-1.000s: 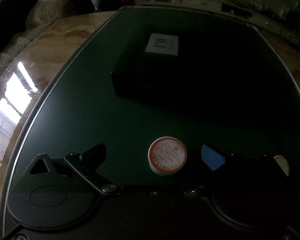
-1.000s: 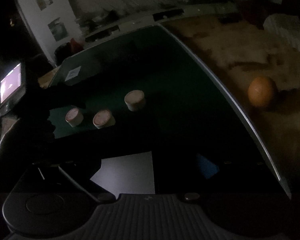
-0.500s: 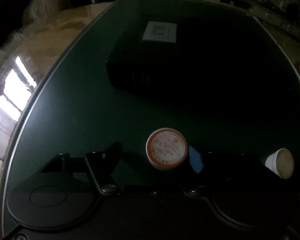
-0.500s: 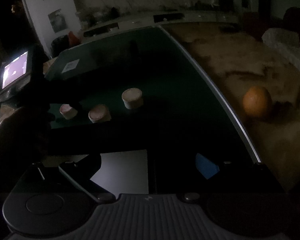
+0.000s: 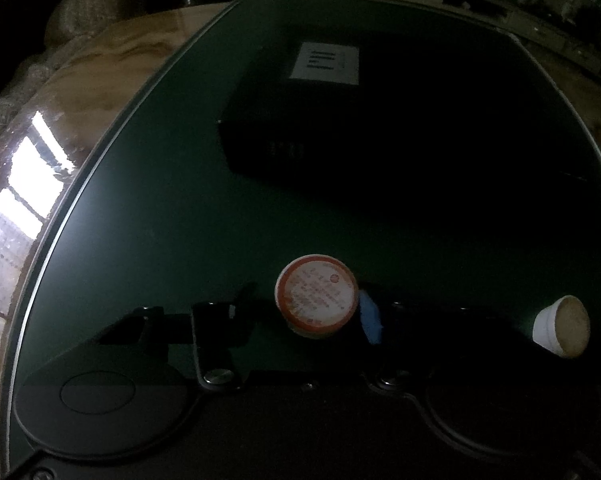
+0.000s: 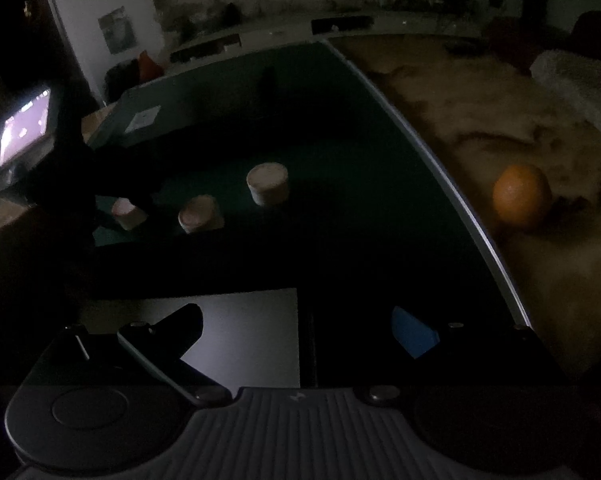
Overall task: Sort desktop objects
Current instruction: 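Carry the held cylinder with the left gripper toward the paper-lined tray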
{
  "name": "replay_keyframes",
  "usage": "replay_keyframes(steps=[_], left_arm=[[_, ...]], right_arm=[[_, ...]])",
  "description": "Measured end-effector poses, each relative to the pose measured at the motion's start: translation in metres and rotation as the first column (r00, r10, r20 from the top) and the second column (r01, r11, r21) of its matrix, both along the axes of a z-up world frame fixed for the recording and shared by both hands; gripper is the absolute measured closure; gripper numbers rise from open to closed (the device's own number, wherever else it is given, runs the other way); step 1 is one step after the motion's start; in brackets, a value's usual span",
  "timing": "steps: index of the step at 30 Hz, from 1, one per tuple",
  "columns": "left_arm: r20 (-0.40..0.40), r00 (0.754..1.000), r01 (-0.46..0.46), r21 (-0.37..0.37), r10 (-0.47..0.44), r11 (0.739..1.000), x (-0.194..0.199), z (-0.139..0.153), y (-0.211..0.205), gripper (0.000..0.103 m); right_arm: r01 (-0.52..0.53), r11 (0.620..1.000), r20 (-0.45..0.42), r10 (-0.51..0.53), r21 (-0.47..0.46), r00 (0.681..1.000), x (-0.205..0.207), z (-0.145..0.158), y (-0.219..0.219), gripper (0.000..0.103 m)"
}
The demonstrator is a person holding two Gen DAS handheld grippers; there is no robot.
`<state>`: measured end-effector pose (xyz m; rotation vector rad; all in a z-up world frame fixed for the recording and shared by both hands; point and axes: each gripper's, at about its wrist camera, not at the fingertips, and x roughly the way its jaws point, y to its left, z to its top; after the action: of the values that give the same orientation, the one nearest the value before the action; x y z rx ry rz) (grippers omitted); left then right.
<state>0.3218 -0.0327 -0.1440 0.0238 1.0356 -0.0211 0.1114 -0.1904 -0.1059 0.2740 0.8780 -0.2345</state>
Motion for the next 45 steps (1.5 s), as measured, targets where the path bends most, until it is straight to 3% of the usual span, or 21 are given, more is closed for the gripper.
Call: replay_keyframes(steps=[2,13,20,26,34,45], left_arm=[[-0.004,1.0,-0.003,0.0,0.003,1.0,-0.001,0.001,0.001,0.062],[-0.001,1.0,-0.025,-0.02,0.025,1.0,-0.014,0.011,0.012,0.062],[0.066,0.998,0.003,-0.013,-0.003,1.0,-0.045,0.057,0.02,0.062],[0.061,0.997,0.043,0.004,-0.043,0.999,-0.098,0.081,0.03,0.062],[-0.026,0.998,0.062,0.025,-0.062,0.998,-0.148,0.057,0.043,0.062],[-0.097,0.994,0.051,0.037,-0.047,0.998,-0.155,0.023,0.047,0.062]], right_arm=[[-0.002,1.0,-0.01,0.002,-0.005,1.0,0.001,-0.001,0.001,0.0],[0.002,1.0,-0.062,-0.003,-0.02,0.998,0.008,-0.011,0.0,0.0],[-0.009,1.0,-0.082,0.008,-0.018,0.997,0.008,-0.015,0.001,0.0],[-0.01,0.999,-0.078,0.007,-0.043,0.997,0.004,-0.015,0.002,0.0],[0.009,0.999,-0.038,-0.01,-0.036,0.999,-0.005,-0.008,-0.004,0.0],[0.03,0.999,-0.034,-0.032,-0.037,0.999,-0.005,-0.008,-0.011,0.0]])
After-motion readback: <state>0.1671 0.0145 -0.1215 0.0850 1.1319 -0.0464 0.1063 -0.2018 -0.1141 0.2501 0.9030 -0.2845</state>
